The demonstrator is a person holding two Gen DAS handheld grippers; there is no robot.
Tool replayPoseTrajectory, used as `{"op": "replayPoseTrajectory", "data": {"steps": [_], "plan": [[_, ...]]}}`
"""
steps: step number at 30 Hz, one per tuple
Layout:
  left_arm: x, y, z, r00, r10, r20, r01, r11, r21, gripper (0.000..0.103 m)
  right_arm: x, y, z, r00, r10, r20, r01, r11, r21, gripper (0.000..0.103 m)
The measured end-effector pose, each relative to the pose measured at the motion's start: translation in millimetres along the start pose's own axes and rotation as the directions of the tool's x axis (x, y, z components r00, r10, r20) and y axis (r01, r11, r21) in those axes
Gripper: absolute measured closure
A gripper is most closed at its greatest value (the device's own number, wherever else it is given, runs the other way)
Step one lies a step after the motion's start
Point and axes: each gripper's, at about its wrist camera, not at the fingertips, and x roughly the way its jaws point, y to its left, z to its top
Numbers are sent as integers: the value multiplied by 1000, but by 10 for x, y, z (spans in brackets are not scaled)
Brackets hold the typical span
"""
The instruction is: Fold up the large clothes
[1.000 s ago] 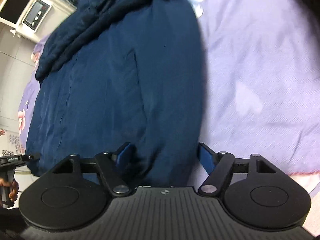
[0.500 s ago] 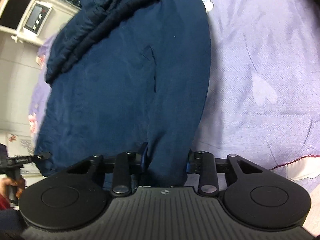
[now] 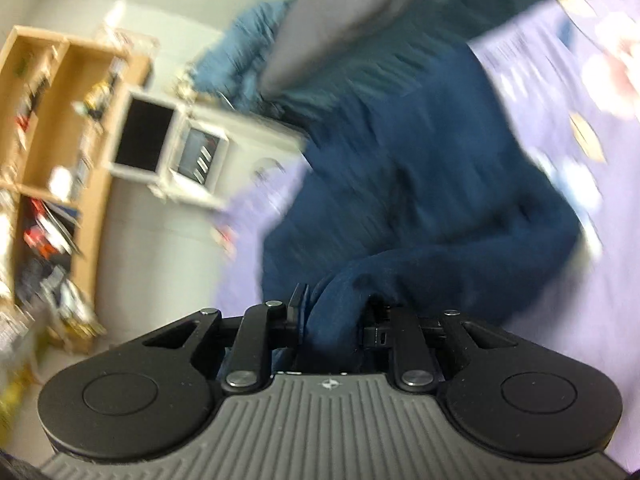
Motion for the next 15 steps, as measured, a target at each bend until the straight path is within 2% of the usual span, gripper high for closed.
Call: {"op": "replayPoseTrajectory", "data": {"steps": [3,6,8,11,15], "plan": [[79,43,555,996,-27,80,29,999,-22,45,119,15,564,995,59,74,-64,996,56,78],[329,73,1083,992,-11,128,13,1000,-18,47,356,-54,1046,991,50,127,-62,994,89,78],[588,146,1366,992,18,126,-12,999,-45,47,583,-156,1345,988,36,153,-57,989,137,78],[1056,230,1624,992,78,104,-72,996,-59,46,899,-354,1615,981,-20,191,-18,981,194,78],[1525,389,1733,990,127,63,-117,982,-151,44,1344,-539,1796,970,-128,205,83,974,213,78]]}}
